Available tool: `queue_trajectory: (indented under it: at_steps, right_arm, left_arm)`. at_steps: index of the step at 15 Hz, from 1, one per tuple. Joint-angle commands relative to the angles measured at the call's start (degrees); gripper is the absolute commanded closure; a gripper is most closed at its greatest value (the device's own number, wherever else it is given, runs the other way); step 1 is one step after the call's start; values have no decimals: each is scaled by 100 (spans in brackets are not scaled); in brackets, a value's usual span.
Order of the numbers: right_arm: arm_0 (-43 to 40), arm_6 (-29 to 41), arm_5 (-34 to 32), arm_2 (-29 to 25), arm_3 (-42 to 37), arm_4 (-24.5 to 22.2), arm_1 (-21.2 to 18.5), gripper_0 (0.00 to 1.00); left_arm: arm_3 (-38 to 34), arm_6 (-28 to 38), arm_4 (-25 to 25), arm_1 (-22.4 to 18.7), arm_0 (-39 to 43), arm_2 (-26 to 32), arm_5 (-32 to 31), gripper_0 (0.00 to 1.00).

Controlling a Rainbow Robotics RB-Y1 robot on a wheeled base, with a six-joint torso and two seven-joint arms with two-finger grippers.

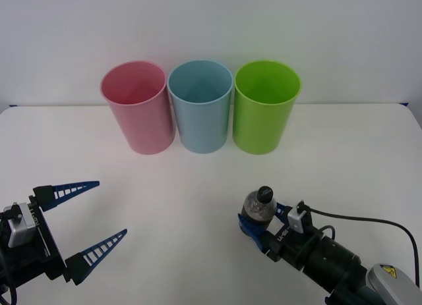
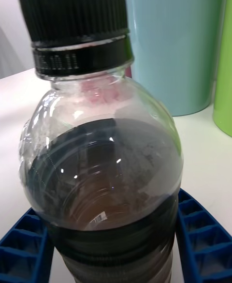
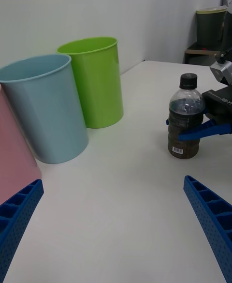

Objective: Put cans in the blue bin and PET bottles in the pink bin and trash in the green bin.

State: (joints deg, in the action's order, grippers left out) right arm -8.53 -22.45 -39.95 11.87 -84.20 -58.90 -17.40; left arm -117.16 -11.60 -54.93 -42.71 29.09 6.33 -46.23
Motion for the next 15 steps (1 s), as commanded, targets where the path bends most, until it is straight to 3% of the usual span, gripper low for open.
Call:
queue_trajectory:
  at_steps: [1,7,11,15]
  right_arm:
    - [1,-41,-22,-9,0,45,0,100]
    - [-25,-76,-277,-132,0,116,0,100]
    - [-34,-41,-804,-458,-9,221,-18,100]
    - [-25,118,-1437,-915,-483,283,-387,100]
  left_arm:
    - [0,0,0,0,0,0,0,0]
    - [0,0,0,0,0,0,0,0]
    - [0,0,0,0,0,0,0,0]
    - [0,0,0,0,0,0,0,0]
